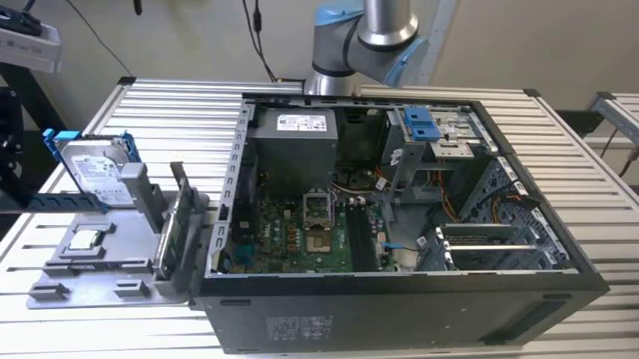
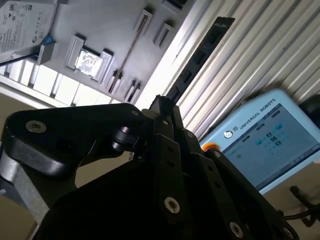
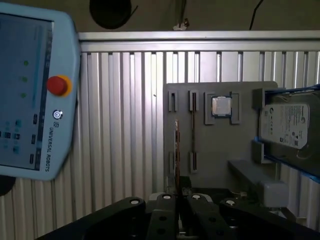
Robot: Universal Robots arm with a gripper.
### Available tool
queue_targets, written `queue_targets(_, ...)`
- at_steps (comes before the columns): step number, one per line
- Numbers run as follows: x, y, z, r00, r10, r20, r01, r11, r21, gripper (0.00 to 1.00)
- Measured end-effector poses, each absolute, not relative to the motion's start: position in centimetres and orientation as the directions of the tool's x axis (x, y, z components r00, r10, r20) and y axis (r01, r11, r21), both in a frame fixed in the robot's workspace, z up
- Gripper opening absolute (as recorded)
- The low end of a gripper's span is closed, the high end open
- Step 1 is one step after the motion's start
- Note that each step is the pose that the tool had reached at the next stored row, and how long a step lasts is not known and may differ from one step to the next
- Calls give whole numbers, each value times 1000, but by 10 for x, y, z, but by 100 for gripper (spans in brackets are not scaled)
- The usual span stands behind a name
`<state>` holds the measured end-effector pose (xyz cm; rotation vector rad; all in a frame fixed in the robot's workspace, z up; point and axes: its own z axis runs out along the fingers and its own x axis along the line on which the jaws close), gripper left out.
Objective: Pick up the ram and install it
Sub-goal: 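Pick up the ram and move it above insertion slot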
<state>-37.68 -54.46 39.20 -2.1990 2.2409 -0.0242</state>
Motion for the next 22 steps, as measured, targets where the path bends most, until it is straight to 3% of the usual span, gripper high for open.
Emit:
queue_targets(9,-377,-545,414,-19,-1000,10,-1000,19,-12,14)
queue_targets(22,-374,-545,415,-19,-1000,10,-1000,19,-12,14)
